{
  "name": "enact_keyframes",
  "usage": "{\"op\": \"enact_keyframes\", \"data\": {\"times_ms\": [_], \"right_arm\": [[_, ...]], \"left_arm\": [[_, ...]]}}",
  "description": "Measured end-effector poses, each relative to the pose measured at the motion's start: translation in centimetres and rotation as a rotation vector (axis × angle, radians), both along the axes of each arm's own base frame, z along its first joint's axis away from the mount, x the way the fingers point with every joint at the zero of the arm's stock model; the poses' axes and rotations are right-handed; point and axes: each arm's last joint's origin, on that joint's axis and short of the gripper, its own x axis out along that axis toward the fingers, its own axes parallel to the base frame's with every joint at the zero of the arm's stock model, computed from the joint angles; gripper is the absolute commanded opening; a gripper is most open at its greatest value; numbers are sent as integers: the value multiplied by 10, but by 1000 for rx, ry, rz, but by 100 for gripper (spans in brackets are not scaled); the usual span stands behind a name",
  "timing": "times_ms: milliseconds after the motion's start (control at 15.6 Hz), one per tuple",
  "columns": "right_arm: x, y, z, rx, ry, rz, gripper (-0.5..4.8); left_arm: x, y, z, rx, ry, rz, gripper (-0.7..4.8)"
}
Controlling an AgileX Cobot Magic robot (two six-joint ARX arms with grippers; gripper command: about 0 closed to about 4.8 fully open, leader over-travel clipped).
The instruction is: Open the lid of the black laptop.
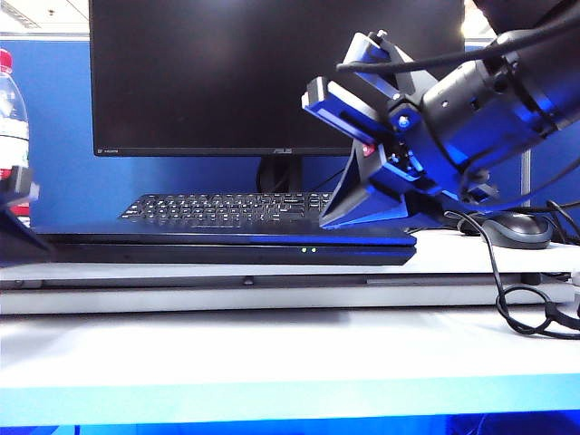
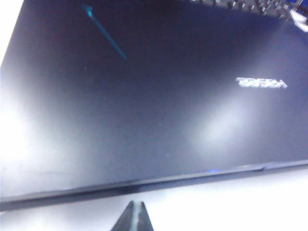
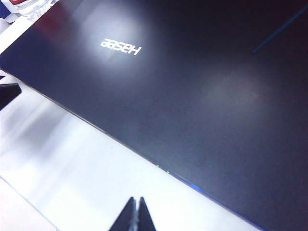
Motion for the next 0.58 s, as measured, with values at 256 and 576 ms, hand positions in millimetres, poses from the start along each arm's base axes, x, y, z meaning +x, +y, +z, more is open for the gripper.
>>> {"op": "enact_keyframes", "data": {"times_ms": [256,576], "right_arm": [[0,0,0,0,0,0,-1],[0,0,0,0,0,-1,-1]], "left_arm": [[3,-1,5,-8,-25,0,-5],[4,-2,5,0,-23,-3,-5]]}}
